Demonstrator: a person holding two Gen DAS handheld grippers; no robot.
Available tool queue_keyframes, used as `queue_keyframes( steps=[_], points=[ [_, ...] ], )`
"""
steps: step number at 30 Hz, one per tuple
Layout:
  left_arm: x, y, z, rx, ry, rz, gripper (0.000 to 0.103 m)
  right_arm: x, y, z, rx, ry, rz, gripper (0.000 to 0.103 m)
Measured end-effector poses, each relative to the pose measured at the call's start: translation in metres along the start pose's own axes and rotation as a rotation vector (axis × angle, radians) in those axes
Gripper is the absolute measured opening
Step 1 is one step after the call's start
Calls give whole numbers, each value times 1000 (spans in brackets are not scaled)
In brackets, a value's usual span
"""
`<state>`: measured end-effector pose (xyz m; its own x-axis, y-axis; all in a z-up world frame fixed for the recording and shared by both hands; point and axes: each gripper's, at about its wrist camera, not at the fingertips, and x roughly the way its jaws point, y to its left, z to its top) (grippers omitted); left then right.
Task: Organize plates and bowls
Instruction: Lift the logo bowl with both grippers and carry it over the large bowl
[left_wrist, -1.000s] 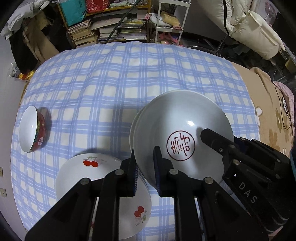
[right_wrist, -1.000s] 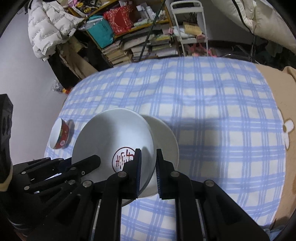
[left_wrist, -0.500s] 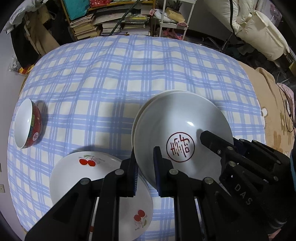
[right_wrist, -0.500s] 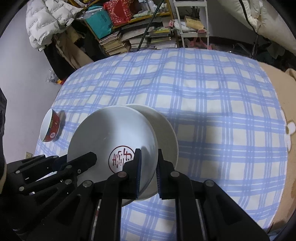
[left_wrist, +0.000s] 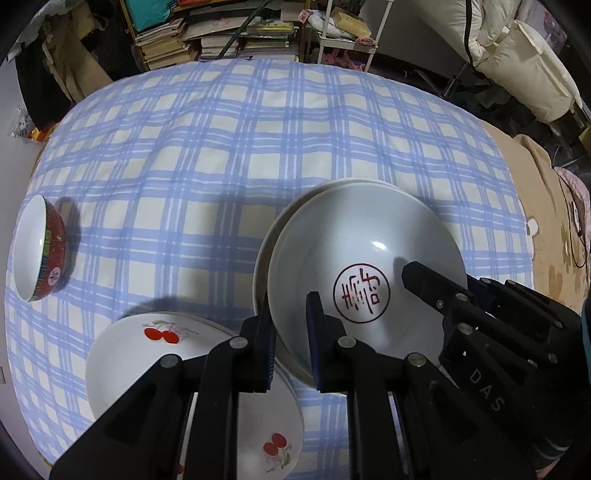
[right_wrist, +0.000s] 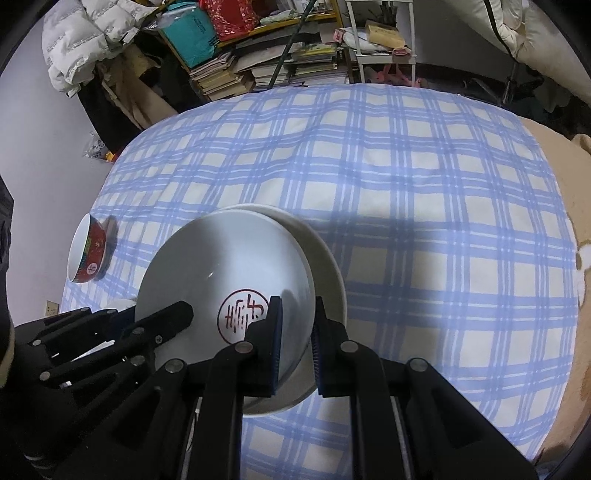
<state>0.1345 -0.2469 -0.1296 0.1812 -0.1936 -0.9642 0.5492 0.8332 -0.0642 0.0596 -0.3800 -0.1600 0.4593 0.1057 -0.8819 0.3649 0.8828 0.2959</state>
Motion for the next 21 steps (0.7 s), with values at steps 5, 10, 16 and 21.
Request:
queue_keyframes(
  steps=[5,10,16,21],
  points=[
    [2,1,1,-10,4,-5,15,-1,-2,-1,18,2,16,16],
    [3,1,2,-13,6,1,15,-2,1,-2,5,1,-13,16],
    [3,-1,-2,-12,5,17,15,-3,-1,-3,8,-3,-35,16],
    [1,0,-4,-22,11,11,15,-4,-2,-4,6,-5,-34,16]
  ],
)
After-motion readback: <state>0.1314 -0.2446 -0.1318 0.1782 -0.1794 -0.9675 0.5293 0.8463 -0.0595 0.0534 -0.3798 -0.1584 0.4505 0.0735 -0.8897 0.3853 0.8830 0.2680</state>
